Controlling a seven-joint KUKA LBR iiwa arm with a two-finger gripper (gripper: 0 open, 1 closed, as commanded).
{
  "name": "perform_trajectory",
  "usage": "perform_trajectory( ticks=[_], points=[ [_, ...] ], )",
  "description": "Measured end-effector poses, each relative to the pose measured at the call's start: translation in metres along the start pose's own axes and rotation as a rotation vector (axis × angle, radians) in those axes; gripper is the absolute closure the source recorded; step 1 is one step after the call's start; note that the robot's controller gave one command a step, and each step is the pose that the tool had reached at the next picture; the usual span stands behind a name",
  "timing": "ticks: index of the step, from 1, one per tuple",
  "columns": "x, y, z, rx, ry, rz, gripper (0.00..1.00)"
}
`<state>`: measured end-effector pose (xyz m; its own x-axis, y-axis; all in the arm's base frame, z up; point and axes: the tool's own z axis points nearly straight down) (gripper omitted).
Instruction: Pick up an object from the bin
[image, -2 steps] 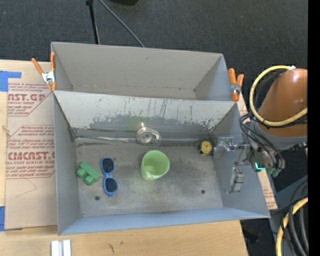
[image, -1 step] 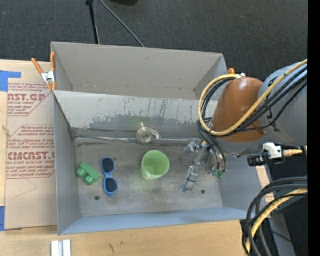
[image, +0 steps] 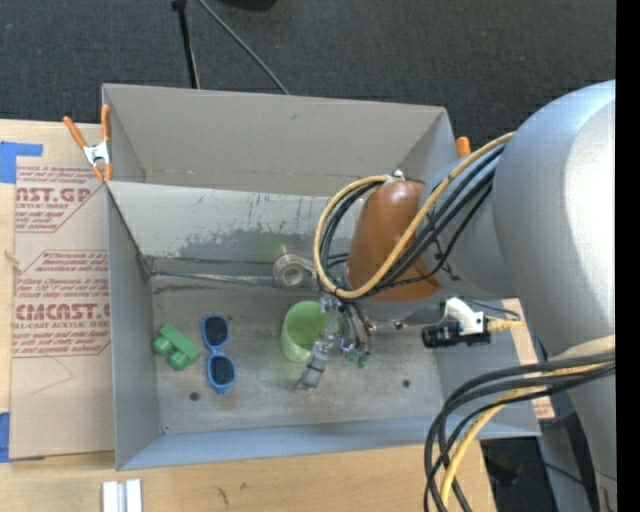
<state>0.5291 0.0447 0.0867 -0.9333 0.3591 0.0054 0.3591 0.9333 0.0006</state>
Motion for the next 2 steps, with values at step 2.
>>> perform_trajectory(
  ticks=[2],
  points=[
    [0.000, -0.011, -0.132, -0.003, -0.013, -0.045, 1.00]
  ],
)
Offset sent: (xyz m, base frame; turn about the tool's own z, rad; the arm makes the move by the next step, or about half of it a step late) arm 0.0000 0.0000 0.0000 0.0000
